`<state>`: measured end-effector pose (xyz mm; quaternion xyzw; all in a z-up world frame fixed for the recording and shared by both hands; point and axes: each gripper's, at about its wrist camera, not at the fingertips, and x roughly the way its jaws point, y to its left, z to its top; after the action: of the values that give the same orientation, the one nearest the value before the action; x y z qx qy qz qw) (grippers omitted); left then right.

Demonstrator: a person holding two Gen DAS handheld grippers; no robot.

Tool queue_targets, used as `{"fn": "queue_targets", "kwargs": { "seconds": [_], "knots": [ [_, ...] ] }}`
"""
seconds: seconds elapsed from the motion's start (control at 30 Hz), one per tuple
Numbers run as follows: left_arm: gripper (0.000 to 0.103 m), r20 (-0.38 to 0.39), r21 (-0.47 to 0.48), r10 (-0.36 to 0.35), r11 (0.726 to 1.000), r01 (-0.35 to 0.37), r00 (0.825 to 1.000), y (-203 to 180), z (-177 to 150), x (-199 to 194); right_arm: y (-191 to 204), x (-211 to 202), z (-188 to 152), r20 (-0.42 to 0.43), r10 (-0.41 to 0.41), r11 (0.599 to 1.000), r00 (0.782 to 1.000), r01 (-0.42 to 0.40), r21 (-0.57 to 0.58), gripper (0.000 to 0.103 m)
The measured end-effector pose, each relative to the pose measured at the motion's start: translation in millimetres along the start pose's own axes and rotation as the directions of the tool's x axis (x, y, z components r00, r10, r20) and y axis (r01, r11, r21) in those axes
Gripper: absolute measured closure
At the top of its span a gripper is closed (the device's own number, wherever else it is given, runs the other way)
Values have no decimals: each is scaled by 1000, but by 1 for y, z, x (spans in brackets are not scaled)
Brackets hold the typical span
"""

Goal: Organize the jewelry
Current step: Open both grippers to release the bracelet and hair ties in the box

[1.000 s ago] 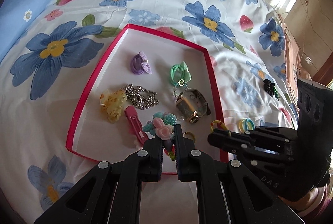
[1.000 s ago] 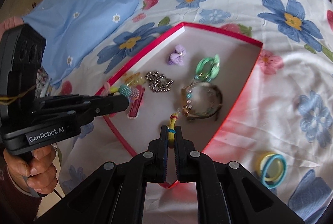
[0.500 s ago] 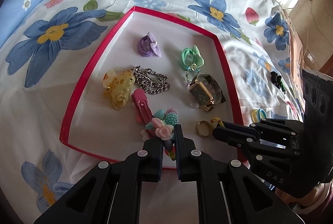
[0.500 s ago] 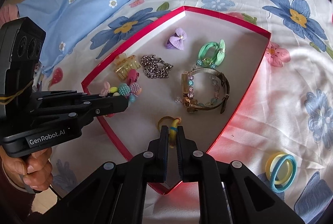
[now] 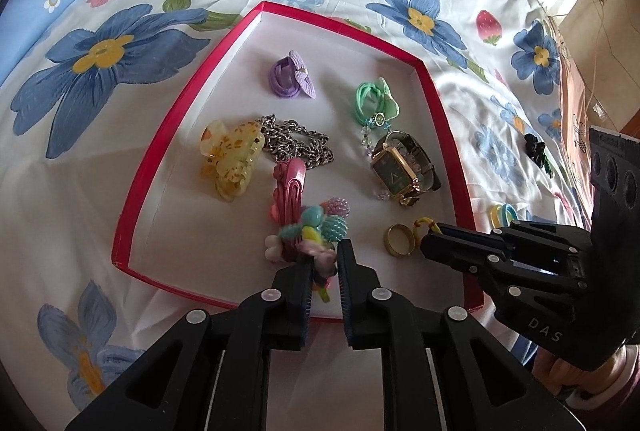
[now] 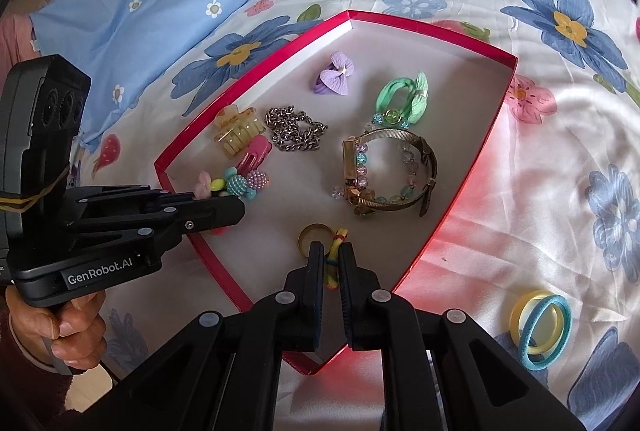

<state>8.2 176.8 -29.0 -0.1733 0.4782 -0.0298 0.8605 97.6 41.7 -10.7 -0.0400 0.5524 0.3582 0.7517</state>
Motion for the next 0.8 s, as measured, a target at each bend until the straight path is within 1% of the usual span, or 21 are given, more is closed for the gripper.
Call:
{"fn": "queue_targets", "kwargs": {
  "seconds": [0.1, 0.43, 0.57, 0.67, 0.73, 0.8],
  "knots": [
    [85, 3, 4, 6, 1000, -6, 1000, -2, -1, -2, -1, -2, 1, 5, 5, 1000, 1000, -5, 8, 92],
    [84, 5, 12, 17, 1000, -17, 1000, -5, -2, -3, -2, -3, 0, 9, 7, 1000, 1000, -7, 11, 91],
    [81, 6, 17, 18, 1000, -18, 1000, -6, -2, -4, -2, -4, 0, 12, 6, 1000, 1000, -6, 13, 91],
    [75, 9, 24, 18, 1000, -18, 1000, -7, -3, -7, -1, -6, 1, 19, 10, 1000, 1000, -10, 16, 86],
    [70, 13, 28, 22, 999, -23, 1000, -9, -4, -10, -2, -9, 1, 30, 14, 1000, 999, -15, 20, 78],
    [65, 18, 30, 28, 999, -29, 999, -10, -5, -13, -2, -12, 2, 41, 15, 1000, 999, -16, 24, 76]
  ]
}}
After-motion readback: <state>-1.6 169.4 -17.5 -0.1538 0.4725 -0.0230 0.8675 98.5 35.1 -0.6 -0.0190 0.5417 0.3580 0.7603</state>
